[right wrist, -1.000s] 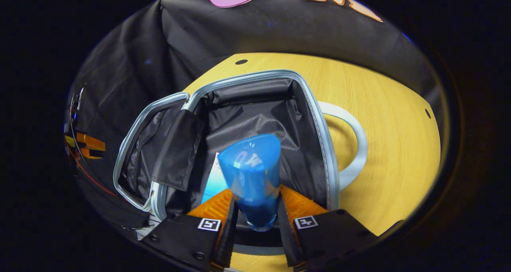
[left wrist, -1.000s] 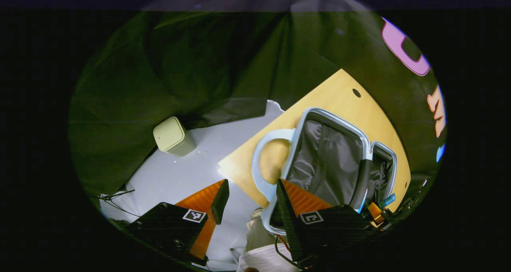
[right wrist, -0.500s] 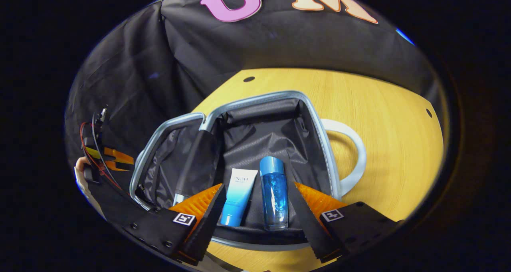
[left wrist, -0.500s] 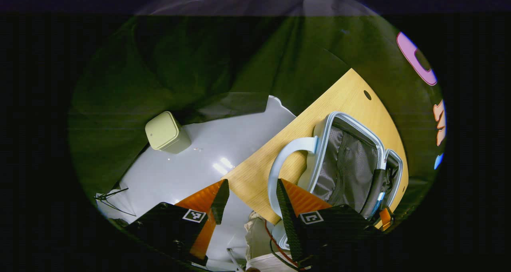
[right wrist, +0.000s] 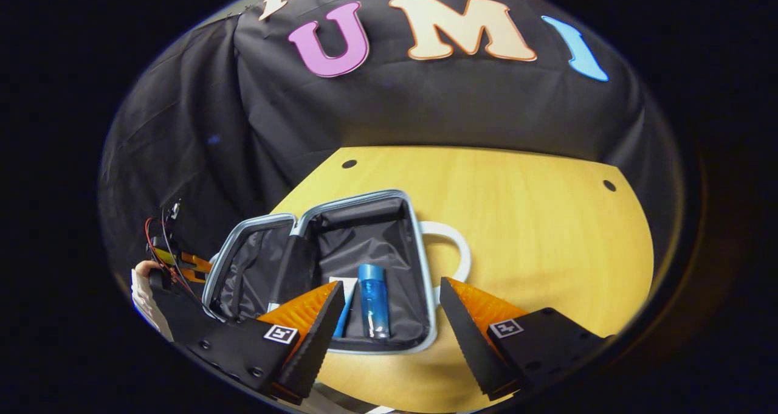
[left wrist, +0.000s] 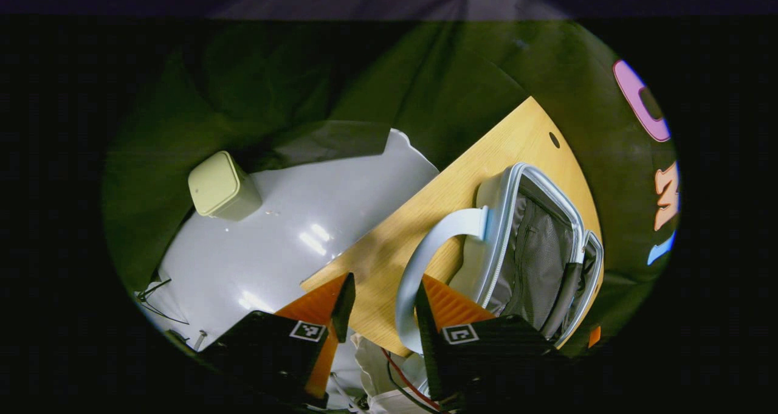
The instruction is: First open the suitcase, pack the skin care products into it, and then close the suitcase.
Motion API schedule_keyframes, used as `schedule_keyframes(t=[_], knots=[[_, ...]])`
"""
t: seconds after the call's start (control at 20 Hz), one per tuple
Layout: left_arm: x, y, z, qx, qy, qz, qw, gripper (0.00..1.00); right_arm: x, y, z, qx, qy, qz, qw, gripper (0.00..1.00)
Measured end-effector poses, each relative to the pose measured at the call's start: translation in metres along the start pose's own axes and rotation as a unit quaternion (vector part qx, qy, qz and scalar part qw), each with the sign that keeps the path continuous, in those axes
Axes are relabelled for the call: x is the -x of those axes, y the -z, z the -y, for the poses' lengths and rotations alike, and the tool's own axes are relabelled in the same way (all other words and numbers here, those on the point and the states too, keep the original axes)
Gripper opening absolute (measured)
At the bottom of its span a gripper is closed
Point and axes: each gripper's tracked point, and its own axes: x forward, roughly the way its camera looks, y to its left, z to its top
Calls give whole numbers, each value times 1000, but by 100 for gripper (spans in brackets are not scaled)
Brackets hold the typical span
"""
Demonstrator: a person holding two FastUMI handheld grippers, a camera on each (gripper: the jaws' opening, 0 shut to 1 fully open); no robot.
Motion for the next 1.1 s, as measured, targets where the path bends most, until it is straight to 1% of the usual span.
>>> schedule_keyframes(t=[0.05, 0.1, 0.15, 0.25, 0.3, 0.35, 0.4, 0.45, 0.5, 0.55, 0.6, 0.65, 0.75, 0.85, 1.0, 1.1], knots=[[-2, 1, 3, 4, 7, -4, 1000, 59, 4, 0, 8, -3, 10, 2, 1000, 98], [-4, 3, 5, 5, 13, -6, 1000, 55, 8, 2, 15, -4, 19, 3, 1000, 98], [-6, 3, 8, 3, 20, -10, 1000, 46, 12, 2, 23, -1, 31, 5, 1000, 98], [-11, 4, 14, 2, 30, -15, 999, 41, 20, 9, 35, 9, 47, 0, 999, 98], [-12, 5, 16, 1, 29, -16, 999, 30, 20, 12, 37, 12, 51, -1, 999, 98], [-15, 5, 14, -6, 21, -14, 1000, 7, 22, 14, 38, 13, 53, -2, 999, 98], [-14, 4, 13, -16, 15, -8, 1000, 11, 23, 16, 39, 10, 53, -3, 999, 98], [-13, 4, 13, -27, 12, -5, 1000, 9, 24, 18, 39, 6, 53, -5, 999, 94], [-11, 5, 14, -38, 14, -7, 999, 8, 25, 21, 40, 1, 54, -6, 999, 98], [-8, 4, 17, -40, 21, -7, 999, 12, 25, 22, 42, 0, 57, -7, 998, 98], [-4, 3, 21, -39, 31, -5, 999, 8, 25, 24, 43, 1, 59, -7, 998, 98], [0, 3, 24, -39, 42, -5, 998, 8, 27, 22, 44, 2, 59, -5, 998, 94], [5, 5, 30, -37, 56, -7, 998, 7, 27, 21, 43, 1, 57, -2, 998, 93], [15, 6, 35, -38, 61, -4, 997, 6, 27, 22, 43, -2, 55, 2, 998, 94], [48, -1, 50, -38, 72, 24, 996, 5, 30, 24, 45, -8, 54, 9, 998, 94], [76, -6, 68, -43, 88, 46, 994, 5, 32, 27, 48, -13, 53, 13, 998, 93]])
